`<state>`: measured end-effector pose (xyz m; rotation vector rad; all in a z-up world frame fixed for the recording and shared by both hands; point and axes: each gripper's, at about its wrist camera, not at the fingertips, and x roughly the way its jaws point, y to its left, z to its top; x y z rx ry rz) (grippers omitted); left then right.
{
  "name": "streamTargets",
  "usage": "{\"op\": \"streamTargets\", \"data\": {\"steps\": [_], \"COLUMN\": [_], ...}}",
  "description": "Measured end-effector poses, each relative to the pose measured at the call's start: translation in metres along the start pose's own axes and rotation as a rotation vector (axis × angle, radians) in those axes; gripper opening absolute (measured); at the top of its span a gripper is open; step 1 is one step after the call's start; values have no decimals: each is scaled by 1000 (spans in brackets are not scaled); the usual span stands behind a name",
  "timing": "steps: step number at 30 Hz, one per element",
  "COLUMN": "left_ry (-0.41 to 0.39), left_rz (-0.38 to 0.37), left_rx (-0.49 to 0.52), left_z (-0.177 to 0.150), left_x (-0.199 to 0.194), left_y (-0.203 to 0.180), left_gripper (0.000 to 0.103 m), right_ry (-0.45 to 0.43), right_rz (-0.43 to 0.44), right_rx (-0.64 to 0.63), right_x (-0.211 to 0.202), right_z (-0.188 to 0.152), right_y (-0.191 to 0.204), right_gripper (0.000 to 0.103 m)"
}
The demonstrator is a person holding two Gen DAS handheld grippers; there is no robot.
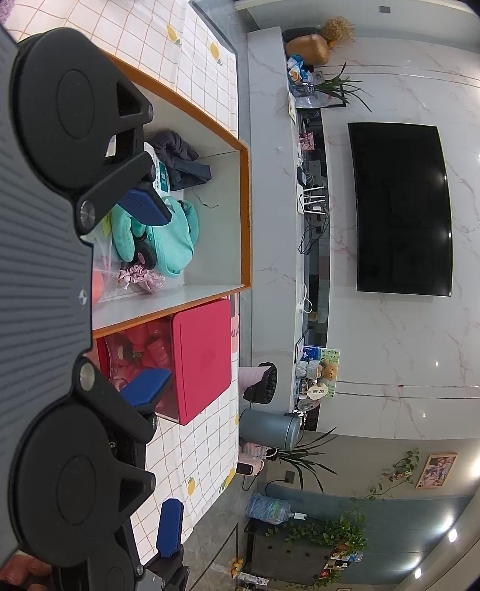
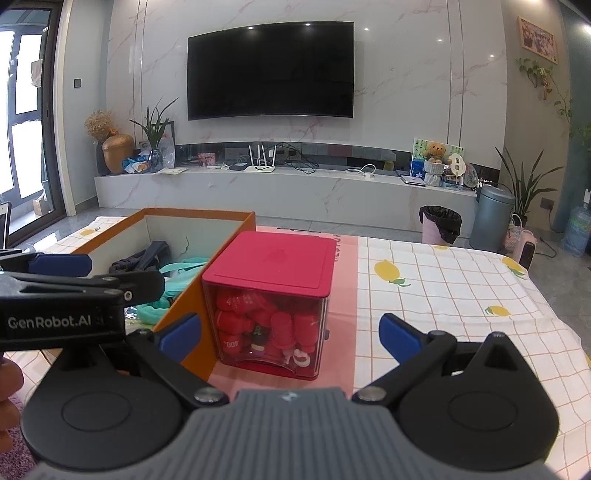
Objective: Organize soft objects
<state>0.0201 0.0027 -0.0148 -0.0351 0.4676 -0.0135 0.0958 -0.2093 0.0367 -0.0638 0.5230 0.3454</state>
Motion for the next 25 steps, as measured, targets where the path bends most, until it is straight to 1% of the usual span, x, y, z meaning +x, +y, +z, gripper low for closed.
{"op": "streamTargets", "data": {"steps": [12,18,25], "left_ry": [13,17,9], "left_rz": [-21,-21,-27], "left_rx": [-21,-22,-28], "left_z": [1,0,0], "left_x": [2,2,1], "left_y": [3,2,3], "left_gripper": [102,102,102], "right_ry": [-8,-2,-9], "right_rz": [-3,-4,9], "right_rx": [-9,-9,4], "right_x": [-2,-1,-3], "right_z": [0,0,0], "right_y": [1,1,0], "right_gripper": [100,100,100]}}
